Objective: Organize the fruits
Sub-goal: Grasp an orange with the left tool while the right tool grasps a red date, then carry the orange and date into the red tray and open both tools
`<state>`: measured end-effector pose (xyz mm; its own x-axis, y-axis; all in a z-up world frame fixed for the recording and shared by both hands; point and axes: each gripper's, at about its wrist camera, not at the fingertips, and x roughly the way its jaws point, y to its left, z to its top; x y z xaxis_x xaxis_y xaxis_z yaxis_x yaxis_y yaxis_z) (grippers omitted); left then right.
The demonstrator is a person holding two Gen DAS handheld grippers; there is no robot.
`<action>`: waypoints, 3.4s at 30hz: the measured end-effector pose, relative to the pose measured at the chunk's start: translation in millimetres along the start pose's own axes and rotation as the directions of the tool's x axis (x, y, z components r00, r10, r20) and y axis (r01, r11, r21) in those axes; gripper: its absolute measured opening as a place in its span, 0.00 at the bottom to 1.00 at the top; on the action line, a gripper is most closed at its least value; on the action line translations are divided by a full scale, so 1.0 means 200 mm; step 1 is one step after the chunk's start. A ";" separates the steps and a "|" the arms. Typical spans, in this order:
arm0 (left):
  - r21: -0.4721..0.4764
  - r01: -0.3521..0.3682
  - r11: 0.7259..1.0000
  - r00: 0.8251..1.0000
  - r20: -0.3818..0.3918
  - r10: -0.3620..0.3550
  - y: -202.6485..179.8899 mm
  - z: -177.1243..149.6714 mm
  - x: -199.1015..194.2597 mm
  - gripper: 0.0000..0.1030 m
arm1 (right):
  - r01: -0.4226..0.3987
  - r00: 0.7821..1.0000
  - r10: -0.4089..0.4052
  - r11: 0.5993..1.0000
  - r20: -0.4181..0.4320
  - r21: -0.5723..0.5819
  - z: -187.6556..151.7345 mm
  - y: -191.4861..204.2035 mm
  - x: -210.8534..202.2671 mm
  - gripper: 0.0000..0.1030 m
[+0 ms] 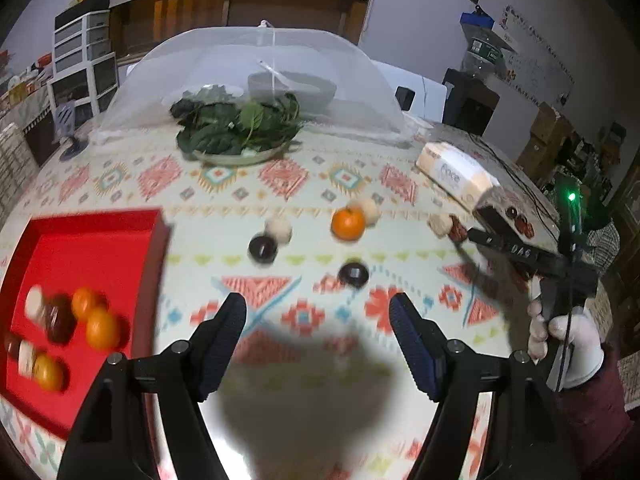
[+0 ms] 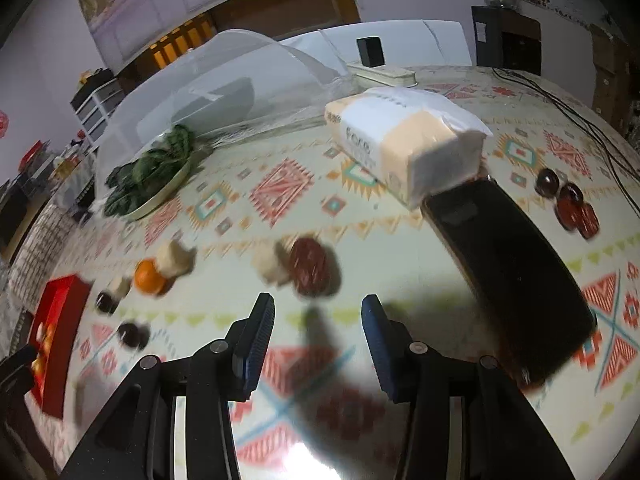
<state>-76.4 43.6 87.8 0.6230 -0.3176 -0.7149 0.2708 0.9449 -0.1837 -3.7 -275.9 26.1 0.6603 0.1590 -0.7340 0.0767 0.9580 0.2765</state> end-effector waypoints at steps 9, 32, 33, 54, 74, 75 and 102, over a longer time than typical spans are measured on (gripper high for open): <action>0.004 0.042 0.999 0.997 -0.066 -0.042 -0.04 0.22 0.39 0.71 | 0.024 0.999 -0.026 0.996 -0.029 -0.082 0.05 0.04 0.17 0.40; 0.123 -0.006 0.992 0.993 -0.114 0.020 -0.16 0.28 0.71 0.35 | -0.051 0.999 0.051 0.997 -0.008 -0.065 0.05 0.03 0.16 0.28; 0.111 -0.004 0.994 0.994 -0.104 0.015 -0.14 0.29 0.67 0.35 | -0.049 0.999 0.048 0.997 -0.008 -0.062 0.05 0.03 0.16 0.28; -0.291 -0.165 0.942 0.966 0.147 0.215 0.67 -0.12 -0.43 0.35 | -0.217 0.972 0.231 0.948 0.036 -0.232 -0.09 0.71 -0.31 0.28; -0.446 -0.211 0.869 0.957 0.088 0.278 1.29 -0.42 -0.49 0.35 | -0.419 0.908 0.361 0.803 -0.214 -0.423 -0.40 1.81 -0.05 0.28; -0.451 -0.209 0.868 0.958 0.085 0.275 1.31 -0.42 -0.49 0.35 | -0.426 0.904 0.362 0.799 -0.226 -0.424 -0.41 1.84 -0.03 0.28; -0.515 -0.174 0.840 0.948 0.142 0.284 1.34 -0.43 -0.59 0.60 | -0.478 0.875 0.381 0.778 -0.299 -0.407 -0.53 1.91 0.03 0.30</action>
<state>-140.4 340.5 66.2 0.7717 -0.0444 -0.6345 -0.2588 0.8894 -0.3769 -50.3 115.9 62.2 0.3832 0.5755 -0.7224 -0.5600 0.7668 0.3137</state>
